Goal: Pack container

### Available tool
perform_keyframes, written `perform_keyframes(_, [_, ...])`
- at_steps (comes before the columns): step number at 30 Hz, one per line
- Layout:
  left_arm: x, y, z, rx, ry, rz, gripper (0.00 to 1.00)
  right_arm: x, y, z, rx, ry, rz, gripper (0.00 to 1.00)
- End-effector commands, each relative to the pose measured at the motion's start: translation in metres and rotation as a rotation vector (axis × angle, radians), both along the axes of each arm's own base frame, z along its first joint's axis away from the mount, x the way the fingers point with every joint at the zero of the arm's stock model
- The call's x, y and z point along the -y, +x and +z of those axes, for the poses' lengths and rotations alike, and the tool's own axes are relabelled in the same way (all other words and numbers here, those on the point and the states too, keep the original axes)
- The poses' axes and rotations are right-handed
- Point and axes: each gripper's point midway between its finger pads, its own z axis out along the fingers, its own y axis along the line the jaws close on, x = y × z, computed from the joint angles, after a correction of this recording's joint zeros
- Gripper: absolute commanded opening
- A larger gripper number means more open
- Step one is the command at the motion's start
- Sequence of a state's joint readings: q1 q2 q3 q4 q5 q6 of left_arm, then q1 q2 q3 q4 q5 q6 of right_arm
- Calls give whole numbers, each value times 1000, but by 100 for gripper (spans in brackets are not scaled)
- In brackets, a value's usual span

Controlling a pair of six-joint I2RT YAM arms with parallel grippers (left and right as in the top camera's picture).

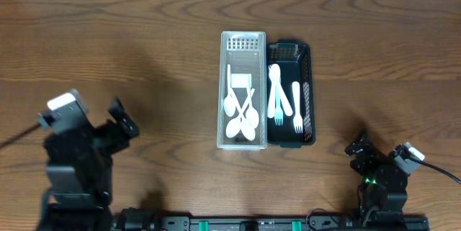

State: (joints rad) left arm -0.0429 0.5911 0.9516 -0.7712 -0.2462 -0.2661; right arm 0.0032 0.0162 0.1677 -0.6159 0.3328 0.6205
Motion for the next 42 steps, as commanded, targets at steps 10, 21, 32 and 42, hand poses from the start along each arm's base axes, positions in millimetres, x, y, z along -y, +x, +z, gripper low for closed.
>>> perform_keyframes(10, [-3, -8, -105, 137, -92, 58, 98, -1, 0, -1, 7, 7, 0, 99])
perform_keyframes(21, [-4, -7, -162, 156, -142, 82, 98, -1, 0, -1, 7, 7, 0, 99])
perform_keyframes(32, [-3, -4, -173, 171, -140, 79, 98, -1, 0, -1, 7, 6, 0, 99])
perform_keyframes(42, [-3, -4, -174, 169, -140, 80, 98, -1, 0, -1, 7, 7, 0, 99])
